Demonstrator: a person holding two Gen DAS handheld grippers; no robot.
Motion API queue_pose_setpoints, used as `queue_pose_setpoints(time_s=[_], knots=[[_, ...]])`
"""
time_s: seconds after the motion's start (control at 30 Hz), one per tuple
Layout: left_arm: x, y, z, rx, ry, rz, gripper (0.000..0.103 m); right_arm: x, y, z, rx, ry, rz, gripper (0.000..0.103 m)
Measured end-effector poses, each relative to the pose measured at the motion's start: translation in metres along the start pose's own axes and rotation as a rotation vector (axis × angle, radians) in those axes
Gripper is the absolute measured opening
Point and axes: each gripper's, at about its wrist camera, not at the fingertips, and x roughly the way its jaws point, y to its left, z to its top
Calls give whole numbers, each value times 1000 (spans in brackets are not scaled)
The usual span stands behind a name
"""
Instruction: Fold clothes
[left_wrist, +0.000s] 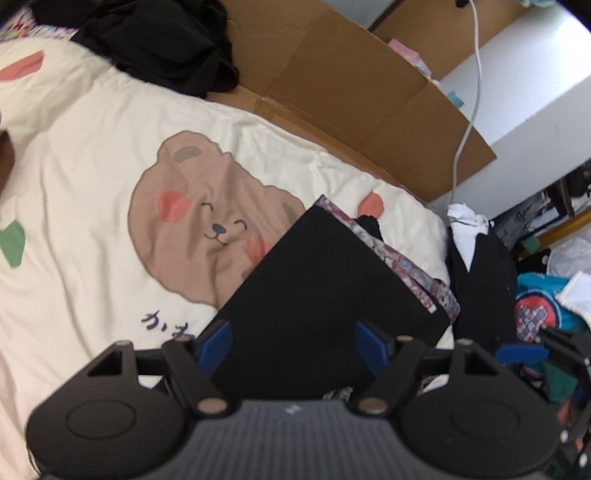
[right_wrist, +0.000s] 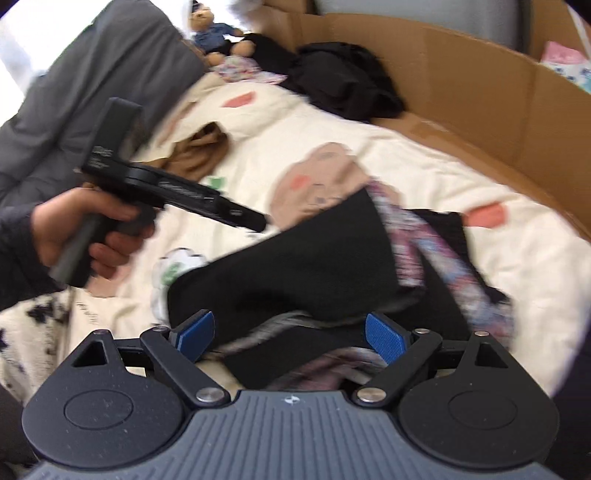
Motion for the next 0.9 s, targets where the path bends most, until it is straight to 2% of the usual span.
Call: queue_pose_setpoints(time_s=[0.13, 0.3, 0.5, 0.57, 0.63, 0.73, 0.8, 0.9], knots=[[8, -18, 17, 70, 2, 19, 77, 0, -32, -11, 65, -40, -29, 92], [20, -30, 36, 96, 6, 50, 77, 5, -64, -27, 89, -90, -80, 92], [40, -47, 57, 162, -22, 74, 79, 14, -110, -42, 213, -140, -154, 92], [51, -48, 62, 137, -30, 64, 80, 18, -125, -47, 258, -144, -166, 92], [63, -44, 67, 65, -43, 54, 80, 21, -137, -50, 294, -141, -167, 92], [76, -43, 67, -7, -61, 7, 80, 23, -152, -52, 347, -149, -163, 92], [86, -50, 66, 16, -44, 18, 80, 23, -159, -51, 369, -158, -150, 92], [98, -56, 63, 60, -14, 78, 80, 23, -163, -49, 388, -167, -140, 92]])
